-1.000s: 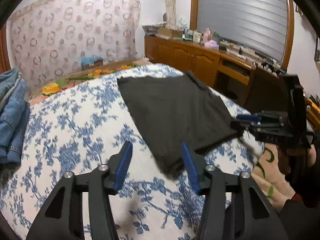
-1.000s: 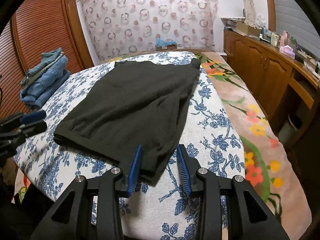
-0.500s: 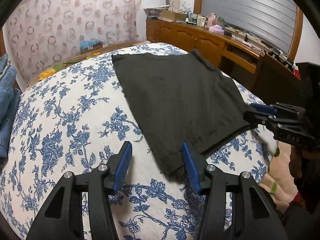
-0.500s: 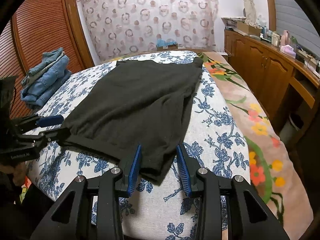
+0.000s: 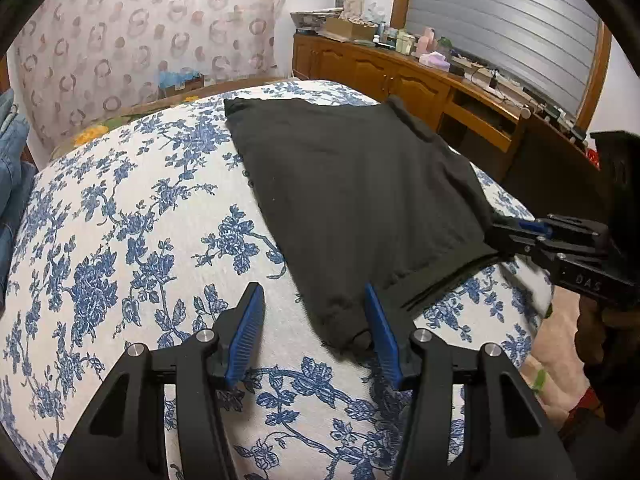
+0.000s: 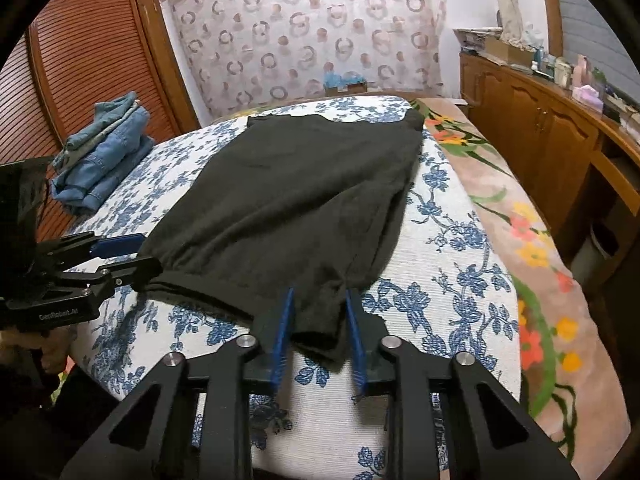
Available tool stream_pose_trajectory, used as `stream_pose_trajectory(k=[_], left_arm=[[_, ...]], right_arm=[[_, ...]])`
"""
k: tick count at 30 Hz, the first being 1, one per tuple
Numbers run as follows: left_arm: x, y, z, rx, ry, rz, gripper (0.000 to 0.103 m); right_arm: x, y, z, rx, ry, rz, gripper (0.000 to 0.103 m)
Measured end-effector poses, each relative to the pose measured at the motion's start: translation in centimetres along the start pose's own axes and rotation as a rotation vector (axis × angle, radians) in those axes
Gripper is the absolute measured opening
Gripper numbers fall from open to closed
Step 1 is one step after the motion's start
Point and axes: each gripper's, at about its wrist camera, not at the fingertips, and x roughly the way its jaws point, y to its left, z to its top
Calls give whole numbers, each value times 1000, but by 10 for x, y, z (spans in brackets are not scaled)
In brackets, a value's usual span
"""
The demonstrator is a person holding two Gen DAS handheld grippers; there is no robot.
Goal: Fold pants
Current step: 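Grasp the end edge of the folded black shirt with both grippers, then lift the gripped shirt edge up off the bed with both grippers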
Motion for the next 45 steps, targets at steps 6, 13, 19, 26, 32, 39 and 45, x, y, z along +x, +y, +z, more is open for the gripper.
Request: stream_pose_trajectory(k=[6, 13, 19, 26, 32, 39, 45], left_arm=[[-3, 2, -5, -44, -6, -38, 53], [-2, -9, -5, -28, -10, -63, 49], [-1, -9, -3, -32, -8, -66, 49], [-1, -11, -4, -28, -9, -108, 24], [-10, -14, 5, -12, -27, -102, 8], [-50, -11, 30, -17, -127, -134, 7], [-96, -13, 61, 9, -222, -115, 7]], right_arm=[[1, 2, -1, -3, -11, -1, 10], [2, 4, -3, -5, -20, -5, 10], [2, 5, -3, -6, -20, -15, 10], [1, 5, -3, -3, -26, -6, 10], [-8, 4, 1, 10, -63, 20, 8], [-41, 14, 27, -17, -160, 44, 8], [-80, 24, 55, -18, -261, 103, 7]])
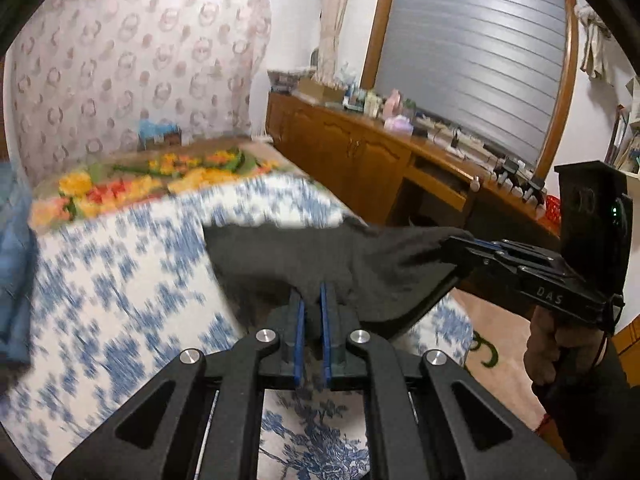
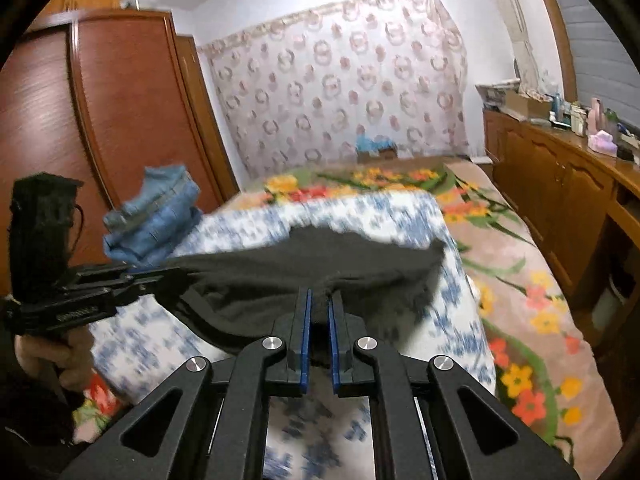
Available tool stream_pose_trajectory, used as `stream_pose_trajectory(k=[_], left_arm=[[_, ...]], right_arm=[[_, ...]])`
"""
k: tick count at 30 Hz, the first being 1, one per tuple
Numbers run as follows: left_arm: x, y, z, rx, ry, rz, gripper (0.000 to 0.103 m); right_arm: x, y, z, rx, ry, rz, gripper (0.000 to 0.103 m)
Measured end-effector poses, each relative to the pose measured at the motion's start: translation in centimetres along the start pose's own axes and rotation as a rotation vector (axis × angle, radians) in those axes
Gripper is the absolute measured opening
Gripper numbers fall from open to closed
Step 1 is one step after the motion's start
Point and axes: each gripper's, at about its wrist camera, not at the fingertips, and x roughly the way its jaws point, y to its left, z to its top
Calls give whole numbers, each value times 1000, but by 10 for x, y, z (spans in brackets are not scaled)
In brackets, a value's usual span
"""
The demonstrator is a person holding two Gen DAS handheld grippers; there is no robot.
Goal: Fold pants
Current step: 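Lift the gripped shirt edge up off the bed with both grippers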
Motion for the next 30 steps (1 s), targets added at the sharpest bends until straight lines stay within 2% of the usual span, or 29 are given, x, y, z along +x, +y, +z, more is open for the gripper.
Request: stream_pose_trajectory(k=[7, 11, 15, 20, 24, 26, 30], left_arm=[[-55, -13, 52, 63, -93, -2, 7], [-81, -20, 76, 111, -136, 25, 7], [-98, -12, 93, 119, -183, 65, 7], [-89, 28, 113, 83, -196, 146, 7], [-76, 72, 140, 60, -214, 261, 7], [-79, 82, 147, 55, -231, 292, 7], [-73, 90, 129, 73, -206, 323, 7]], right_arm=[[-29, 20, 47, -55, -96, 46, 6], [-39, 33, 72, -81, -141, 91, 6], [-36, 39, 94, -110, -168, 115, 6], [9, 35, 119, -114, -137, 133, 6], [57, 26, 149, -112, -120, 130, 6], [73, 29, 166, -106, -124, 130, 6], [98, 34, 165, -116, -100, 146, 6]])
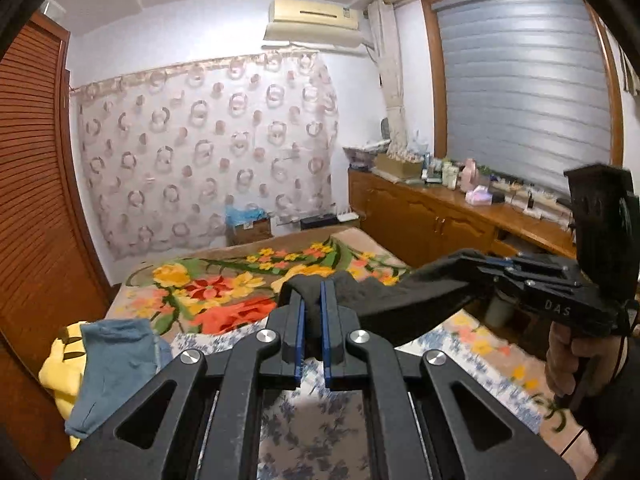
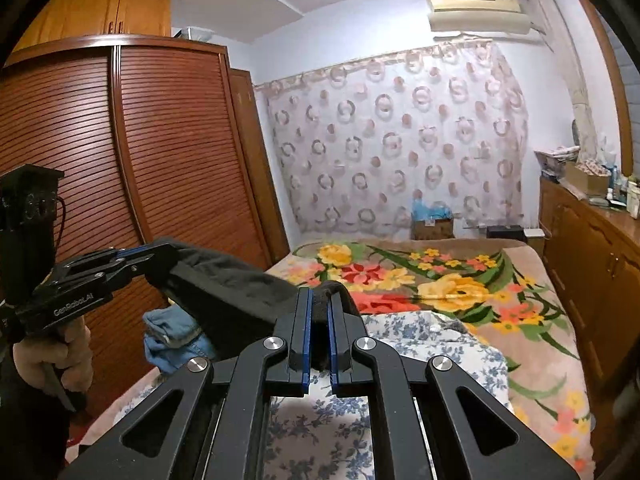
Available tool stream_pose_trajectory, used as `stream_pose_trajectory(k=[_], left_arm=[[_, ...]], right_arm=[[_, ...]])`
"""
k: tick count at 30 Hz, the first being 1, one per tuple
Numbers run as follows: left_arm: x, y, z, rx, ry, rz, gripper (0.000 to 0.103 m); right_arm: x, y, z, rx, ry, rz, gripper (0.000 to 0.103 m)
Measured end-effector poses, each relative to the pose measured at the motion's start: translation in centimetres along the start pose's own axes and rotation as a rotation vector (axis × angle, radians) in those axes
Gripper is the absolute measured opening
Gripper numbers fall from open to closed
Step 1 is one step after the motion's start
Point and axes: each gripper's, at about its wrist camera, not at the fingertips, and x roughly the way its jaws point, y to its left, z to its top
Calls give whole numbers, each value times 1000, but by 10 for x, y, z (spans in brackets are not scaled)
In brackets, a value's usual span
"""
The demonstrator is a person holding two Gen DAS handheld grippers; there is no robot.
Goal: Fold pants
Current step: 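Lift the gripped shirt edge up off the bed with both grippers, then lower the held edge over the rest of the shirt with both grippers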
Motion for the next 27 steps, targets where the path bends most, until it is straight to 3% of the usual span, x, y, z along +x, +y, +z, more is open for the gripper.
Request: stream_pose_trajectory(k=[6, 11, 15, 27], left_arm=[[31, -3, -88, 5, 182, -22, 7], [36, -12, -151, -35, 273, -49, 7], [22, -21, -179, -59, 290, -70, 7], [0, -42, -216, -99, 308, -89, 7]], right_arm=[[48, -6, -60, -6, 180, -3, 6], [78, -10, -114, -17, 321, 16, 6], [83, -8, -123, -16, 339, 34, 6], [40, -1, -177, 31, 347, 28, 6]])
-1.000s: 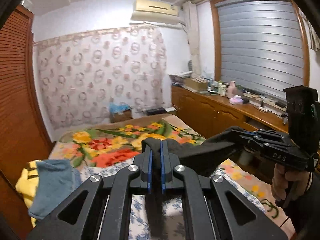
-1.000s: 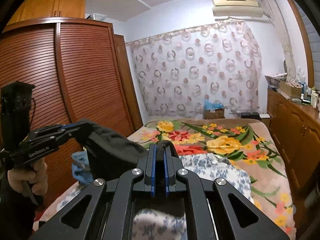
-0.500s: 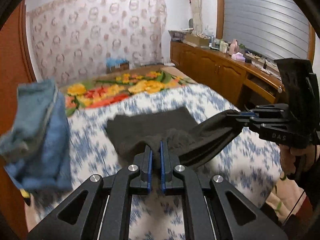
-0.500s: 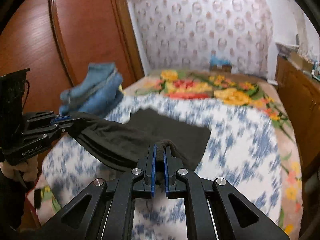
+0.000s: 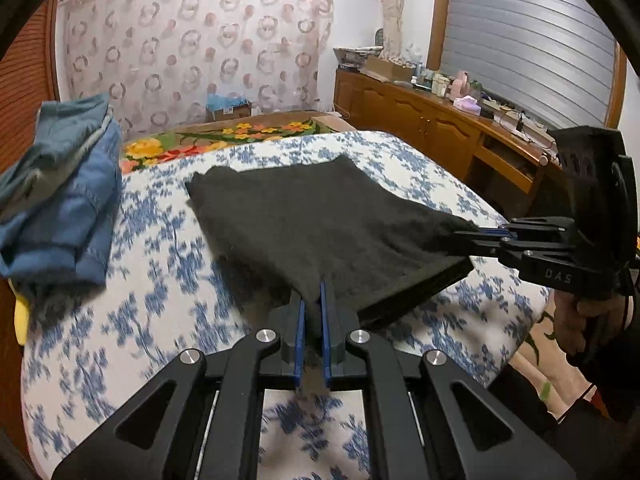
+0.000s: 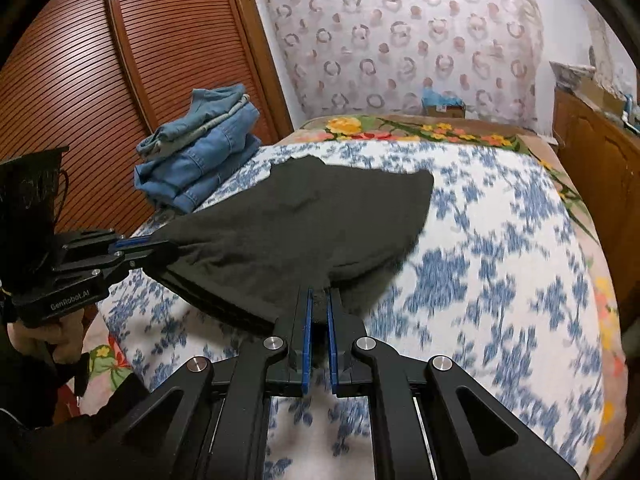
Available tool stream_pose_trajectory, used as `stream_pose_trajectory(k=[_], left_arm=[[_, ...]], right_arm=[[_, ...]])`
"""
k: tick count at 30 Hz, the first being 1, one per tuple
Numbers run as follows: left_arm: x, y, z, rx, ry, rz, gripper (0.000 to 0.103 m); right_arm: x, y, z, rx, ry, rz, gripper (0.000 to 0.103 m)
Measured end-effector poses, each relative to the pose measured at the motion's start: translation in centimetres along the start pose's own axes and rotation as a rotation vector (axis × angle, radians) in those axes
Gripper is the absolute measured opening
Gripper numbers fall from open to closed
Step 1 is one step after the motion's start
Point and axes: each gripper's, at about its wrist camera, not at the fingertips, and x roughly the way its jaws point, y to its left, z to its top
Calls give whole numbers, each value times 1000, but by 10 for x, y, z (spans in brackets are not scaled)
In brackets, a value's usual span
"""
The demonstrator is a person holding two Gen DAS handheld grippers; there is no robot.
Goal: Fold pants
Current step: 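Lower the held edge over the rest of the shirt with both grippers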
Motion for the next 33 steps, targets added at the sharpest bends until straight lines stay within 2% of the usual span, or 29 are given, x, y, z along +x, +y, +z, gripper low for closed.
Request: stream_pose_trajectory(k=[3, 15, 33], left_arm=[[1, -2, -8, -12, 9, -5, 7], [-6, -12, -24, -13, 27, -15, 7], [-39, -35, -34, 6, -5, -50, 7]], right_arm=[[-2, 3, -12, 10, 5, -1, 6], [-13, 9, -25, 31, 2, 3, 6], [-51, 6, -43, 42, -33, 22, 6]])
